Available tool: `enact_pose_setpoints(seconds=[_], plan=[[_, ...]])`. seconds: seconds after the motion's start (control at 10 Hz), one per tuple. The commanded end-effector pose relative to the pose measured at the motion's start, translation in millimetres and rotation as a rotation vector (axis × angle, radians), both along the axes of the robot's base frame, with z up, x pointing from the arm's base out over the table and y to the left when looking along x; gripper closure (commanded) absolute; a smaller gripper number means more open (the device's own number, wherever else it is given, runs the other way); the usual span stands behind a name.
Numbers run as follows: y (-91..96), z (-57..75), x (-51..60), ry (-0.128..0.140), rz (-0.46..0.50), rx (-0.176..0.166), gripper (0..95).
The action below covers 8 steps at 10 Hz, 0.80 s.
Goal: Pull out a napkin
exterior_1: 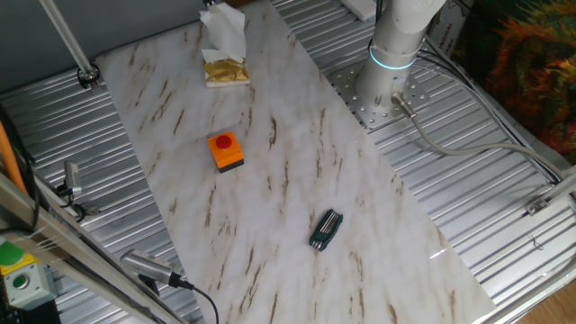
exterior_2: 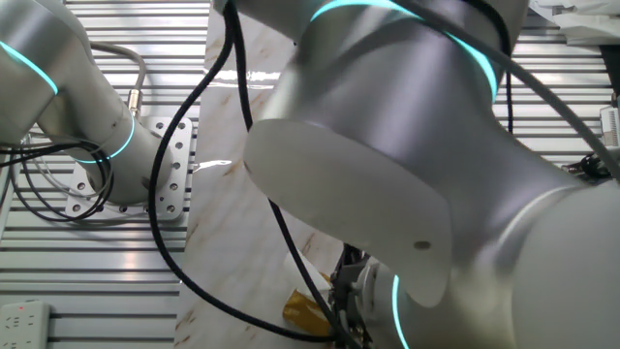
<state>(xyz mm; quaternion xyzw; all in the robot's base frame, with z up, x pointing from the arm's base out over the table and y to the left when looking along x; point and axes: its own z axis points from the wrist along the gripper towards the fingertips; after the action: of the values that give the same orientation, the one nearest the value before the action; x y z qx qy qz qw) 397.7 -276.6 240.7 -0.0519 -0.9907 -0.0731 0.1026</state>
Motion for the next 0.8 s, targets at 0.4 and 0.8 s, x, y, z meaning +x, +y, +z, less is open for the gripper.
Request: enact_pose_setpoints(seconds=[0.4,0.8], plan=[[-2.2,-13.2,8.3,-0.026,0.011,-0.004,95.0],[10.0,-19.0,10.7,-0.037,-0.003,-0.013,95.0]])
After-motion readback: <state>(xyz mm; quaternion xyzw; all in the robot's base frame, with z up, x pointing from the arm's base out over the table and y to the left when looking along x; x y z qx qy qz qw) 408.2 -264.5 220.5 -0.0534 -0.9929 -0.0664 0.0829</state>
